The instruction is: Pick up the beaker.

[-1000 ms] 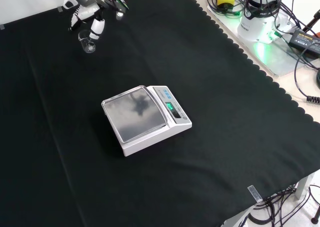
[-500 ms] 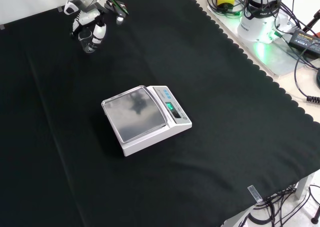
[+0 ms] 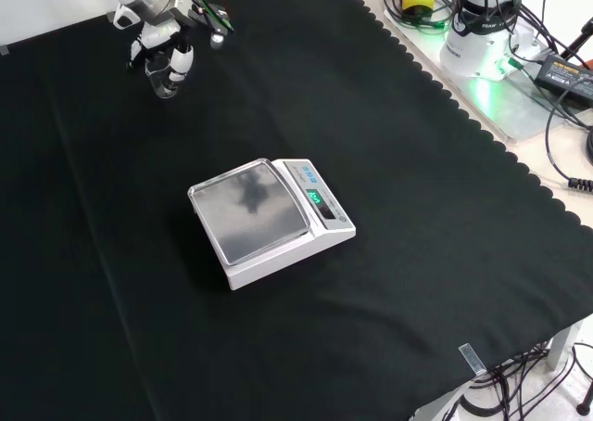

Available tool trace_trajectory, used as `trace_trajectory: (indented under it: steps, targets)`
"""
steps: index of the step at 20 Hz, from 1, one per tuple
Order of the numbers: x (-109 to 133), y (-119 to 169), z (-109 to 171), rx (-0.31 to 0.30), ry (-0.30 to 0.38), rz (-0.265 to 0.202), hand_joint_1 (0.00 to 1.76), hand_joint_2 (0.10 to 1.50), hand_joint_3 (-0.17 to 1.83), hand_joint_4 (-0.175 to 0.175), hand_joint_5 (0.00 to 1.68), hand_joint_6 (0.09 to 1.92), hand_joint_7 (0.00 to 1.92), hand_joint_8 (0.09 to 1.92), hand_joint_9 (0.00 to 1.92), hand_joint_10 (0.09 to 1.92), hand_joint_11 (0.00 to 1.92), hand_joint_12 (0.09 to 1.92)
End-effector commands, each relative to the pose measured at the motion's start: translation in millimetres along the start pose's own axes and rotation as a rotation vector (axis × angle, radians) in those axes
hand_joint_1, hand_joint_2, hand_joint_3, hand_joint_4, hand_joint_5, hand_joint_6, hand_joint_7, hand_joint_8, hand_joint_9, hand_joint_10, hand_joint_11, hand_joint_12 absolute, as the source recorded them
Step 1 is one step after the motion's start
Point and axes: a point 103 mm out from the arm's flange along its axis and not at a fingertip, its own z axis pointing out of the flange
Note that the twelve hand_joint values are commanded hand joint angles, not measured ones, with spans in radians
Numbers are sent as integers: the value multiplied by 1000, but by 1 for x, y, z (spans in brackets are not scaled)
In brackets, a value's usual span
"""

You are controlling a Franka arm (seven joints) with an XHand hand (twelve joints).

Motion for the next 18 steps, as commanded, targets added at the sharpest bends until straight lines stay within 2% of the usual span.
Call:
trace_trajectory:
  steps: [1,4,9,13,18]
  targets:
    - [0,12,4,21,-36,36,736,945,217,-113,452,87,375,700,500,737,571,1330]
    - [0,15,7,12,-46,49,799,914,261,-110,469,87,408,688,540,712,628,1297]
    - [-4,16,14,-1,-33,66,886,817,447,-103,520,87,479,652,645,637,771,1217]
    - [-7,13,13,-59,-6,82,984,792,528,-122,630,87,549,651,799,561,1032,1018]
    - [-5,10,10,-110,10,95,1083,778,575,-161,807,153,686,613,1060,320,1300,766]
